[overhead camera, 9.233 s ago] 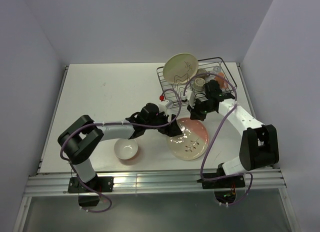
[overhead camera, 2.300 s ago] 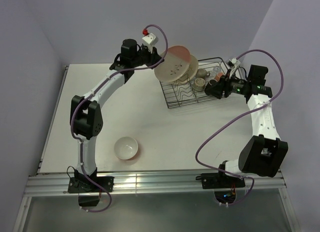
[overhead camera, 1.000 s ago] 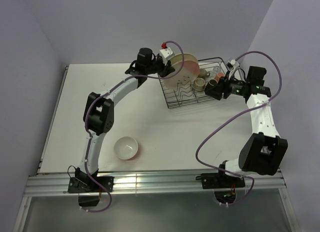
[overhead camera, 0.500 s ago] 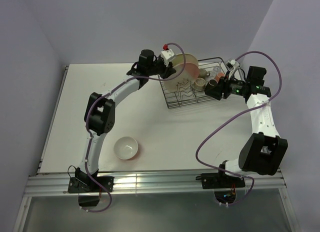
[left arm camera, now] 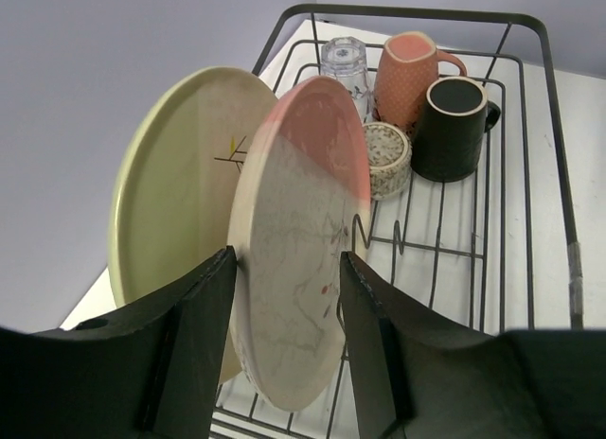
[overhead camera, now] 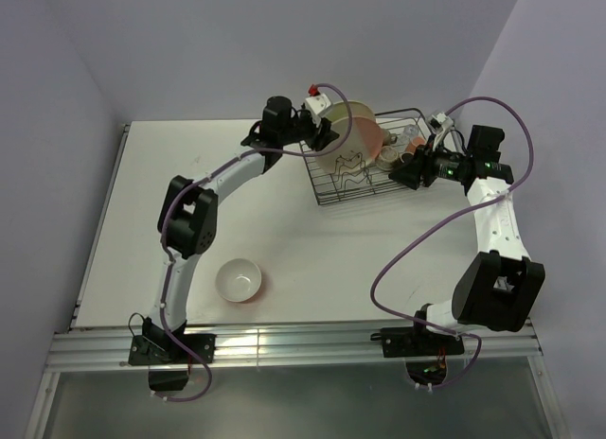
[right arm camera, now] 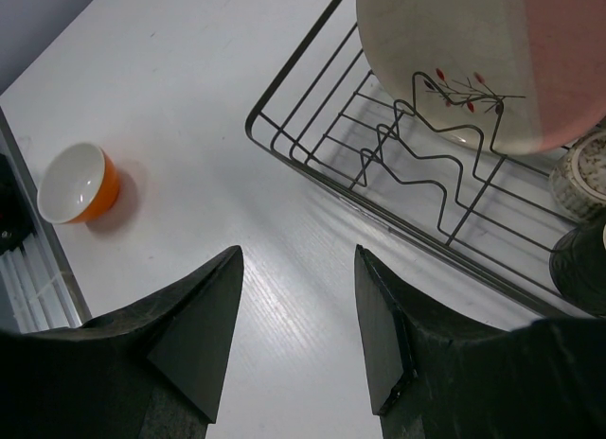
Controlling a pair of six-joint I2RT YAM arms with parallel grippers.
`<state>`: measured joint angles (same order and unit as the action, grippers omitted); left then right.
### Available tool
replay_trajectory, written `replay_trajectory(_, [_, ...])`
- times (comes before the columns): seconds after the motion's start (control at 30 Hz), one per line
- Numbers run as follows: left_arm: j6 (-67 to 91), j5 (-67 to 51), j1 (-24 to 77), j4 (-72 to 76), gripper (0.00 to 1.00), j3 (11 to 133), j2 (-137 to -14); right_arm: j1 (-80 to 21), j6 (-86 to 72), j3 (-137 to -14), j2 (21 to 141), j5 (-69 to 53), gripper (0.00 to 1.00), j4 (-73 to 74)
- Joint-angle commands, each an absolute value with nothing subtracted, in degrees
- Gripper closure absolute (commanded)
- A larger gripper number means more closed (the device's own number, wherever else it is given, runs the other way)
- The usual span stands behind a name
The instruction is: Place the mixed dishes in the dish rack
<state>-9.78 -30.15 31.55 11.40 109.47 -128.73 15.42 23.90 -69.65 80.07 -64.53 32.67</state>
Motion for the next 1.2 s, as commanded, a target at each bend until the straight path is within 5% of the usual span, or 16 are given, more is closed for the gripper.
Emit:
replay_trajectory(0.0, [-9.6,-30.1,31.9,14.2,0.46,108.1,-122.9,15.9,24.4,-70.1,80.1,-65.0,0.42,33.0])
replay_trajectory(0.33, [-9.1,-26.1,31.9,15.6,0.39,101.9,-113.0,15.8,26.7,-70.8,79.2,-64.1,0.42,35.8])
replay_trajectory(0.63, [-5.1,-19.3,31.9,11.5,0.25,82.9,-92.7,13.3,37.0,-73.9,78.6,-63.5,0.42,45.7])
replay_trajectory(0.9, [8.7,-7.0,31.3,-5.4,0.16,64.9,-71.1,-7.8,48.2,-74.2,77.6,-58.1,0.41,55.6])
replay_trajectory(1.1, [20.2,5.3,30.9,-14.8,0.15,53.4,-53.6,-31.2,33.0,-71.7,79.0,-54.0,0.3,44.3])
replay_trajectory(1.13, [21.8,6.8,30.9,-15.9,0.15,52.2,-51.1,-34.2,30.2,-71.1,80.1,-53.1,0.23,41.9])
replay_trajectory(1.17, [23.4,9.1,30.9,-16.8,0.14,50.3,-48.8,-36.9,23.6,-70.6,80.7,-52.0,0.06,39.1])
